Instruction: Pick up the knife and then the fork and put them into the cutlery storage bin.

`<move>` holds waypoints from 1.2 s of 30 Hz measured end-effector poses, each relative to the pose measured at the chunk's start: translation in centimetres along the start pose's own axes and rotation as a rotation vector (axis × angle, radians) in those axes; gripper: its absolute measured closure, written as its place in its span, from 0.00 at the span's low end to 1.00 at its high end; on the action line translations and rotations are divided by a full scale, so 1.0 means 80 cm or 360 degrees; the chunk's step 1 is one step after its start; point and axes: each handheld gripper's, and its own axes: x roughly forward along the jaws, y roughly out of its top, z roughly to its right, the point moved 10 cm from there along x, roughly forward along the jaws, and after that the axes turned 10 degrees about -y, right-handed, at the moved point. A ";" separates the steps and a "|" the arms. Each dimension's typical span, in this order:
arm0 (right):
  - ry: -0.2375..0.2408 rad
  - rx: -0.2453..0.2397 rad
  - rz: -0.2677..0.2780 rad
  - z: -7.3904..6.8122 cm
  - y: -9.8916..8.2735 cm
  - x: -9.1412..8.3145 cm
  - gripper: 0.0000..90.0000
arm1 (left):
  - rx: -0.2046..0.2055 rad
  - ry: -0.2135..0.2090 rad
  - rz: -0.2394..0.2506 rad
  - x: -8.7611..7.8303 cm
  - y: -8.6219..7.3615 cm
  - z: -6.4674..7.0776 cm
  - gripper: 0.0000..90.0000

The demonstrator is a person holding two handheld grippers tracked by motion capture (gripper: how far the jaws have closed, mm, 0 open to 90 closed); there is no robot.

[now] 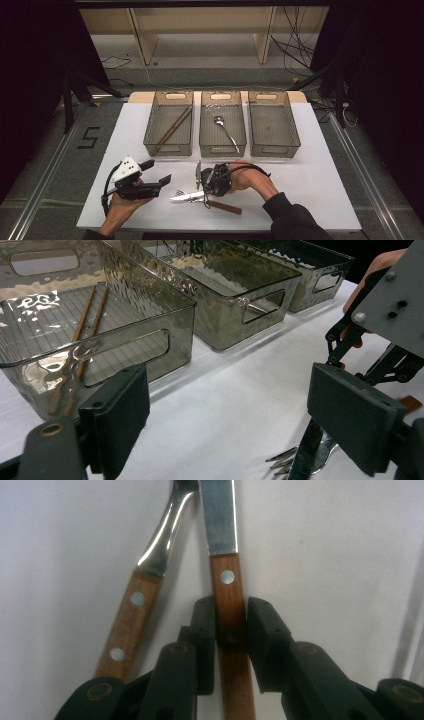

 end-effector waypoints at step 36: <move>-0.0072 0.0110 0.0173 0.014 -0.005 -0.027 0.86 | -0.0006 0.0019 0.0021 -0.003 0.002 -0.002 0.19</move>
